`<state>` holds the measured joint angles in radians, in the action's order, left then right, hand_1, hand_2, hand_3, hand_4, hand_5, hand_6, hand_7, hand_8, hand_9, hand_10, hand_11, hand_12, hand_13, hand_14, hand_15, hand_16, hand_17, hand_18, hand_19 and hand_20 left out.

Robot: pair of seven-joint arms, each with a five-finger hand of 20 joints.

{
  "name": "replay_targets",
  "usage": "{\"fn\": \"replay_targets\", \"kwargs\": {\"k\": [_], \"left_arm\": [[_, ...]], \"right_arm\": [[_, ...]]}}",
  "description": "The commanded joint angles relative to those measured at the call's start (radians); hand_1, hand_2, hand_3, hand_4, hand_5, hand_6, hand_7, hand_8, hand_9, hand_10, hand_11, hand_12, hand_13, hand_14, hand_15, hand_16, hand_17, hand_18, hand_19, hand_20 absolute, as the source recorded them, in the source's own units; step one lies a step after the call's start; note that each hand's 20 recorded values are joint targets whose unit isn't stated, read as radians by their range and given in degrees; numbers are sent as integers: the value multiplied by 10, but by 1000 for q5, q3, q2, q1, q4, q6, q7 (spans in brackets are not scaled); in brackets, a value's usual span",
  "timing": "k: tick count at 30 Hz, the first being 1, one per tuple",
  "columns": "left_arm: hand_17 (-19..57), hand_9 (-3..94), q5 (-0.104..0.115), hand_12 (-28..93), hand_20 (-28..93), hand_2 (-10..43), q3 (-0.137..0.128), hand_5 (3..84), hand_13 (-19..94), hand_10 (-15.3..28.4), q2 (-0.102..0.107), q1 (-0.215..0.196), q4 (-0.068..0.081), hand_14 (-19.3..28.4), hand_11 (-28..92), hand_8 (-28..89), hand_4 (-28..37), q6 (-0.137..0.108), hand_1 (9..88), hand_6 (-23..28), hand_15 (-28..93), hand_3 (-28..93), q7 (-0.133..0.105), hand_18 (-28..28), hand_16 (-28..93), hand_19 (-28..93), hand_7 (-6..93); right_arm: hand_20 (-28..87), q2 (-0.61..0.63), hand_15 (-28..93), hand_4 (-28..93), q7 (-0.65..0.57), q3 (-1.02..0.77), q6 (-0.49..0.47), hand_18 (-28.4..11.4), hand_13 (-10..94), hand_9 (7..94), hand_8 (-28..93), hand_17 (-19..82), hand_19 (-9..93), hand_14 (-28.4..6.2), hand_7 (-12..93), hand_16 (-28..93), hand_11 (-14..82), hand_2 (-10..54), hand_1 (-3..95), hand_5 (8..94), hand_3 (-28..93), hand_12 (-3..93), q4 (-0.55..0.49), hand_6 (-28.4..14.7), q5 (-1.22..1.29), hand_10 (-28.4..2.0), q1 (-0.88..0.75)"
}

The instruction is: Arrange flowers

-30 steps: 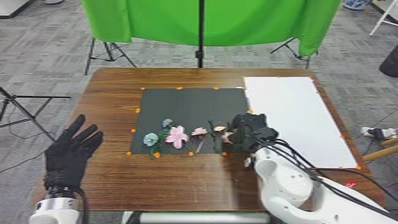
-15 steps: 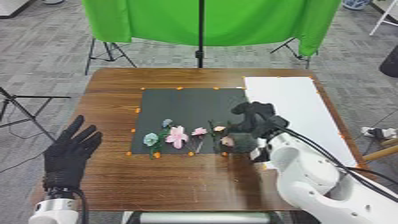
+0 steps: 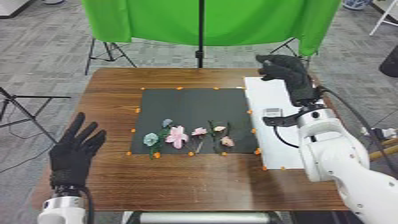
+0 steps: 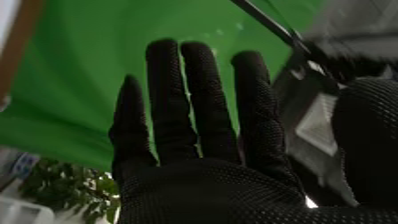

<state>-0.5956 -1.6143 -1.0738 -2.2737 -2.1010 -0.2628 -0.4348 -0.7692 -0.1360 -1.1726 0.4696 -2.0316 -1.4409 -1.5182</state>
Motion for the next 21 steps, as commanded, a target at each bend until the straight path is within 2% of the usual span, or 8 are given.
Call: {"fn": "replay_targets", "kwargs": {"k": [1,3,5,7,10,14,20,21], "left_arm": [[-88,299,-8,97,18,66,2,335,202,156,-9,-2,14,260,178,-87,-283,17,182,23,508,801,19,284,-100,549,69],[-88,301,-15,99,20,66,-7,334,201,156,-19,-13,11,259,179,-87,-283,24,181,23,506,801,42,284,-97,548,69],[-77,302,-16,101,24,66,-8,333,200,157,-18,-19,11,259,180,-87,-283,27,180,25,505,800,43,284,-95,551,67],[-56,302,-15,103,36,67,-11,331,200,158,-18,-26,10,260,182,-87,-283,28,180,26,505,798,39,284,-92,577,66],[-41,300,-25,105,49,67,-11,330,203,160,-19,-28,12,262,183,-86,-283,31,178,27,507,798,42,284,-90,598,66],[-48,300,-42,105,41,66,-17,330,204,159,-30,-26,16,262,181,-85,-283,53,175,27,508,798,62,284,-89,573,66],[-55,304,-44,106,35,66,-12,334,206,160,-29,-30,19,262,183,-85,-283,57,173,28,508,798,59,284,-90,556,65],[-56,304,-59,106,32,65,-13,334,206,160,-31,-29,19,262,183,-85,-283,55,173,28,508,798,66,284,-90,550,65]], "right_arm": [[234,-94,379,-283,96,-137,-281,-243,332,479,-126,15,474,-194,122,99,110,71,135,438,748,128,16,44,776,-131,-200],[228,-108,361,-283,94,-167,-299,-245,324,467,-125,15,475,-198,120,111,98,75,125,424,744,132,17,48,781,-128,-245],[221,-112,349,-283,91,-189,-285,-248,323,458,-124,14,478,-199,118,131,88,78,121,410,736,139,10,51,772,-128,-279],[225,-118,419,-283,91,-211,-319,-251,351,484,-121,17,483,-190,125,145,140,79,122,427,732,153,15,47,750,-144,-299],[223,-122,414,-283,108,-226,-330,-252,350,488,-121,22,481,-191,126,129,154,78,121,430,730,149,19,47,741,-148,-322],[216,-129,358,-283,122,-249,-340,-253,323,461,-122,21,472,-196,122,120,114,73,116,430,731,134,20,57,701,-129,-349],[207,-130,320,-283,138,-249,-335,-253,308,450,-124,16,459,-195,124,139,89,72,111,423,737,137,31,65,706,-117,-351],[207,-132,320,-283,137,-251,-338,-253,307,449,-124,14,461,-194,127,144,89,72,108,421,741,139,34,66,713,-116,-350]]}}
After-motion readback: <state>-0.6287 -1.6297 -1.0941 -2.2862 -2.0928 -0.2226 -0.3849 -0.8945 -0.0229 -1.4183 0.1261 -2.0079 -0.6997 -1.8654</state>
